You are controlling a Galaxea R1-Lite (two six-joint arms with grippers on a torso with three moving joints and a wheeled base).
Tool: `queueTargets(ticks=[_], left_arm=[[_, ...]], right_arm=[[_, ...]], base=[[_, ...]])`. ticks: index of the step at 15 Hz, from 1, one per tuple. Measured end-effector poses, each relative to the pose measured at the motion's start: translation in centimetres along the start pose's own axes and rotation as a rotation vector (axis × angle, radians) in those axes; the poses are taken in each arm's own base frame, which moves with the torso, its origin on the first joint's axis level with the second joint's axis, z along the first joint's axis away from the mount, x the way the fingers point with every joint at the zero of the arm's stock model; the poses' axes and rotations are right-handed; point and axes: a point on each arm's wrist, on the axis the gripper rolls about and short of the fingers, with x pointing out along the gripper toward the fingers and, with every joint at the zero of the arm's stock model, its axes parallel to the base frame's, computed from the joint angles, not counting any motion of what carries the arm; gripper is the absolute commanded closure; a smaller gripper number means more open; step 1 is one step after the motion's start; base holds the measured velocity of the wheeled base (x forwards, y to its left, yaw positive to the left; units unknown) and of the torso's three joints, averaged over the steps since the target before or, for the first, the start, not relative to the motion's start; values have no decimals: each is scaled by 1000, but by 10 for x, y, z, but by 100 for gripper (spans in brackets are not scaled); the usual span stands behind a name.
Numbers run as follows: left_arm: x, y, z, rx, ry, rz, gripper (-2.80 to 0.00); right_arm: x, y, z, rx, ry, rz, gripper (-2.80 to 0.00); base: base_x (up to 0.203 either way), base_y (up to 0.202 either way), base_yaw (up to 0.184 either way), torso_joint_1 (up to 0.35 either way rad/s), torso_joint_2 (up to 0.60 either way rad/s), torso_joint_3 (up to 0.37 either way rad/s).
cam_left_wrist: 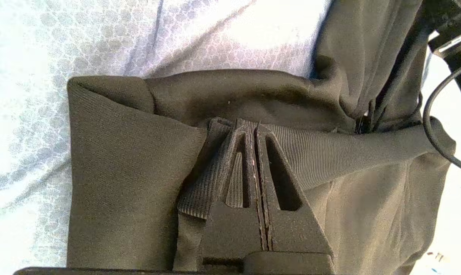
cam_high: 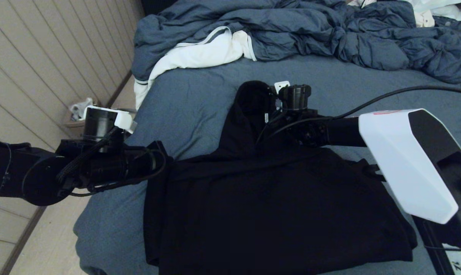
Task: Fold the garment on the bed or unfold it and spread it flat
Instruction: Fold the black sweatshirt
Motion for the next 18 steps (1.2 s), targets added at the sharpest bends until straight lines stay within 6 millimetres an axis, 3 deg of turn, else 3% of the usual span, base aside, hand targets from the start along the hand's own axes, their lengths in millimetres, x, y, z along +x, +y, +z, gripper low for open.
queueTargets(ticks=[18], left_arm=[[3, 0, -4, 3, 12, 2, 0]], right_arm=[[-1, 1, 1, -1, -2, 7, -280]], base=[[0, 0, 0, 0, 0, 0]])
